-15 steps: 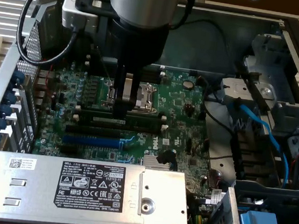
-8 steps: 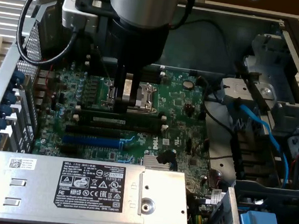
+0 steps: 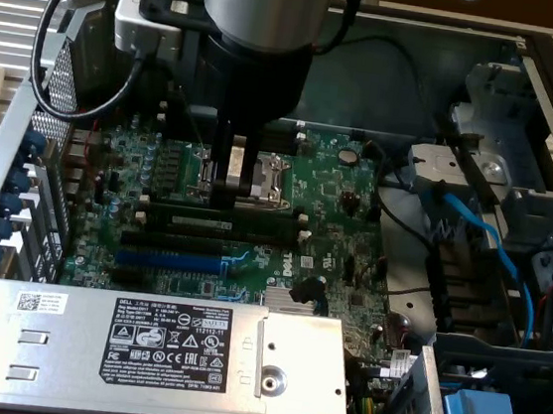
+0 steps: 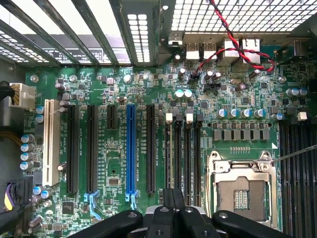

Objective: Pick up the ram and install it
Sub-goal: 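Press down the ram until it locks into place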

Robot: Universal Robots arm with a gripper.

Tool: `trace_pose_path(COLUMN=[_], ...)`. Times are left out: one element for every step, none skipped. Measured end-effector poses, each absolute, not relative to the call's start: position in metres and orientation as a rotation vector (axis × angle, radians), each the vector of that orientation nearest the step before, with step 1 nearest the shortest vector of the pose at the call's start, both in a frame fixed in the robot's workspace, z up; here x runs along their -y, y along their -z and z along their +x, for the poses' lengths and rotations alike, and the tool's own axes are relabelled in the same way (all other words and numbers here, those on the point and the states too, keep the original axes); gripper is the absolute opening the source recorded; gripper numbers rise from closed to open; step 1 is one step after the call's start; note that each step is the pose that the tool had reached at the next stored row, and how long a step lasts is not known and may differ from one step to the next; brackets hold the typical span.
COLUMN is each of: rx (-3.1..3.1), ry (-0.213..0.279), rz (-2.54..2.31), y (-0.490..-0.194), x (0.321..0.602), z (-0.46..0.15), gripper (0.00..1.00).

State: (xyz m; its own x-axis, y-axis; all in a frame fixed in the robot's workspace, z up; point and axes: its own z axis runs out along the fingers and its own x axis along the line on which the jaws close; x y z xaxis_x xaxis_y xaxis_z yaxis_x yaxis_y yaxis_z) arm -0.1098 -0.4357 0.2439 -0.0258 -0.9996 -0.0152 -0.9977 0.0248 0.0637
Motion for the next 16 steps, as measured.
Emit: trace_pose_path(rx=[2.224, 2.224, 2.224, 2.224, 2.224, 2.224, 2.224, 2.224, 2.224, 2.224, 2.224, 2.224, 2.224, 2.224, 2.224, 2.223], ry=[0.087, 0.087, 0.087, 0.087, 0.087, 0.087, 0.087, 0.087, 0.087, 0.087, 0.086, 0.086, 0.086, 0.086, 0.085, 0.085], rz=[2.169, 2.169, 2.169, 2.169, 2.169, 2.169, 2.169, 2.169, 2.169, 2.169, 2.168, 2.168, 2.168, 2.168, 2.168, 2.168], y=[-0.2439, -0.2439, -0.2438, -0.2438, -0.2438, -0.2438, -0.2438, -0.2437, -0.2435, -0.2434, -0.2432, -0.2429, -0.2427, -0.2424, -0.242, -0.2416], x=[0.4357, 0.4357, 0.4357, 0.4357, 0.4358, 0.4358, 0.4358, 0.4357, 0.4354, 0.4351, 0.435, 0.4348, 0.4348, 0.4348, 0.4347, 0.4346], z=[-0.1098, -0.1098, -0.1091, -0.108, -0.1072, -0.1071, -0.1071, -0.1071, -0.1068, -0.1063, -0.1059, -0.1055, -0.1048, -0.1039, -0.1031, -0.1025], gripper=[0.1, 0.1, 0.1, 0.1, 0.1, 0.1, 0.1, 0.1, 0.1, 0.1, 0.1, 0.1, 0.1, 0.1, 0.1, 0.1])
